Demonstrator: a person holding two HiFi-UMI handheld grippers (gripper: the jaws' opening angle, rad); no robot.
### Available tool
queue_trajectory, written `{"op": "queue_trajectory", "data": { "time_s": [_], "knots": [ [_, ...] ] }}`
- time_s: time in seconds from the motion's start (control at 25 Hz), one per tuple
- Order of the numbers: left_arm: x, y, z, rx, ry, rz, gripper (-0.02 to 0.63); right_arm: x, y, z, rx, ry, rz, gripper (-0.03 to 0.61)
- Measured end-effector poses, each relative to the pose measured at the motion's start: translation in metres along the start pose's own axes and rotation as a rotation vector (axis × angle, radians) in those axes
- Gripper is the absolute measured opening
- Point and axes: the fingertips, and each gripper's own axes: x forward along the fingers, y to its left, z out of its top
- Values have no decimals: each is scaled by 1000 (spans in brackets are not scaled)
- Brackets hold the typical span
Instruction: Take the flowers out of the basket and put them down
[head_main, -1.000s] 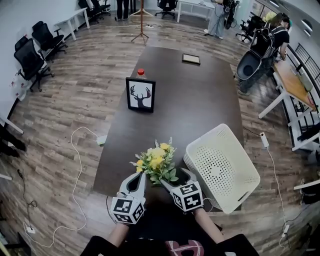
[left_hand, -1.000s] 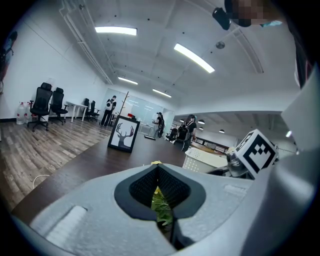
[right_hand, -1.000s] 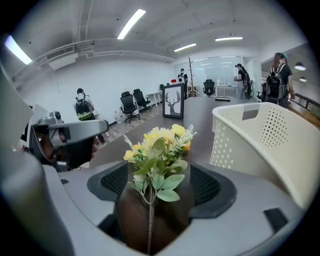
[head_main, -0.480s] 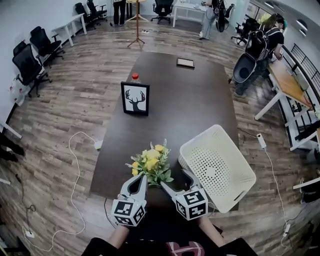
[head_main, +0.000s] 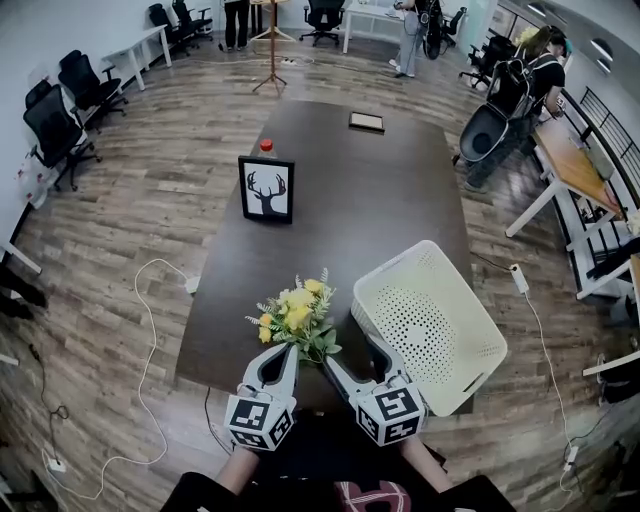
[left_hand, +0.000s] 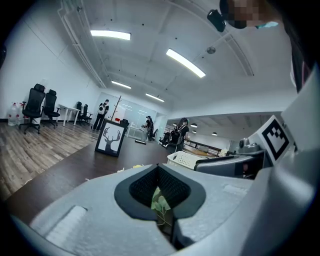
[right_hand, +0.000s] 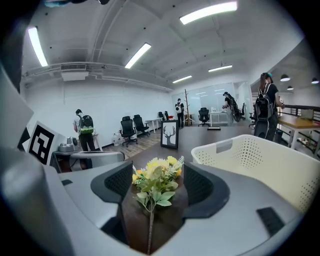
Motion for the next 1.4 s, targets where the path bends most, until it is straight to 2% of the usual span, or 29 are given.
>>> {"op": "queue_trajectory", "data": {
  "time_s": [0.16, 0.32, 0.52, 0.92, 1.08, 1.4],
  "knots": [
    [-2, -5, 1, 0, -6, -5, 7, -7, 1, 2, -5, -24, -18, 267],
    [-4, -12, 2, 2, -14, -15, 7, -14, 3, 0, 7, -37, -11, 231],
    [-7, -18, -1, 5, -15, -16, 8, -21, -5, -3, 21, -55, -66, 159],
    [-9, -27, -1, 14, -16, -24, 7, -28, -5, -2, 18, -85, -92, 96],
    [-9, -29, -1, 17, -14, -25, 8, -30, -7, -2, 11, -94, -108, 37],
    [-13, -34, -2, 25, -5, -27, 7, -29, -2, -9, 19, -74, -86, 29]
  ]
}}
